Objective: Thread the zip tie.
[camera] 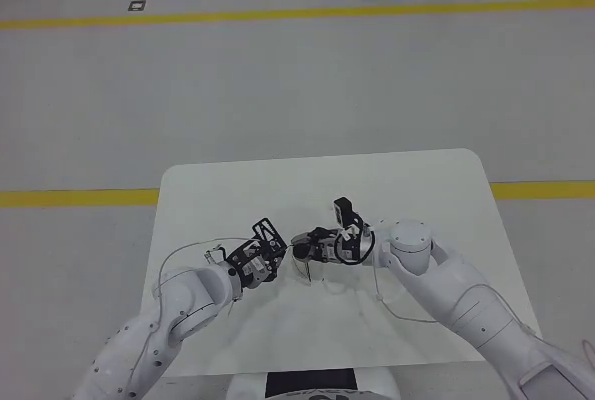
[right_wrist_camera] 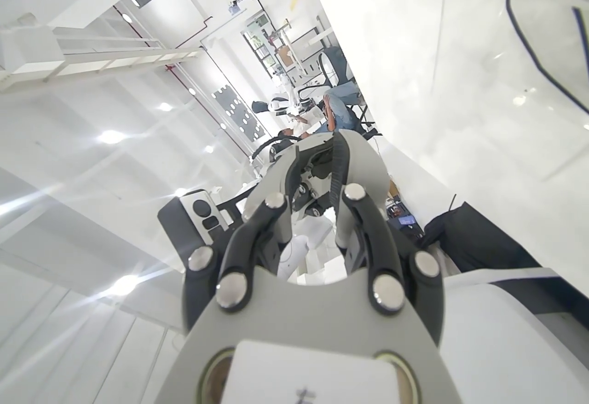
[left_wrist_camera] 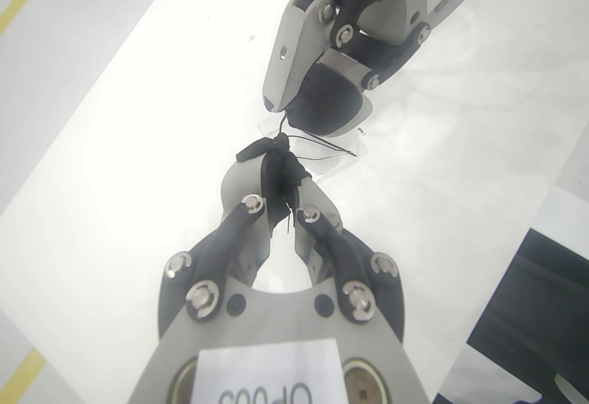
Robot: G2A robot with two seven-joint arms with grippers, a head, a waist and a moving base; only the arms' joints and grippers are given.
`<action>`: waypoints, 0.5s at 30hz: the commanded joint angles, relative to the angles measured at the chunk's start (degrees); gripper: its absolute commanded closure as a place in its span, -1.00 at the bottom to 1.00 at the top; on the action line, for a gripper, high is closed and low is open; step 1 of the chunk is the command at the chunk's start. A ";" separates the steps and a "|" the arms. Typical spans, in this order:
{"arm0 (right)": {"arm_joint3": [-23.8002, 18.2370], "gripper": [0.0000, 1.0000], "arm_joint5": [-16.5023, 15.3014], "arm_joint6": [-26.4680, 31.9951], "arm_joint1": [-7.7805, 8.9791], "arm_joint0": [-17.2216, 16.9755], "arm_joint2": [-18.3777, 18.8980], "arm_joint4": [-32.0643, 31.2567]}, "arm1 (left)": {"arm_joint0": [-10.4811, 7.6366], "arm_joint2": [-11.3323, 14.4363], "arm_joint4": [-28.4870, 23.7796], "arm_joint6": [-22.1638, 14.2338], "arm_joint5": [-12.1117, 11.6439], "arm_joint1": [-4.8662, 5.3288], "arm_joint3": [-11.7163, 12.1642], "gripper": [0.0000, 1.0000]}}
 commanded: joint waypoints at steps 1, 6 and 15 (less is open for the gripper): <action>-0.28 0.72 0.00 -0.06 0.10 0.03 -0.10 0.07 | 0.00 0.00 0.00 0.00 0.00 0.00 0.00 1.00; -0.86 0.74 0.00 -0.18 0.39 0.07 -0.30 0.09 | 0.00 0.00 0.00 0.00 0.00 0.00 0.00 1.00; -1.09 1.00 0.00 -0.47 0.68 0.79 -1.39 -0.38 | 0.00 0.00 0.00 0.00 0.00 0.00 0.00 1.00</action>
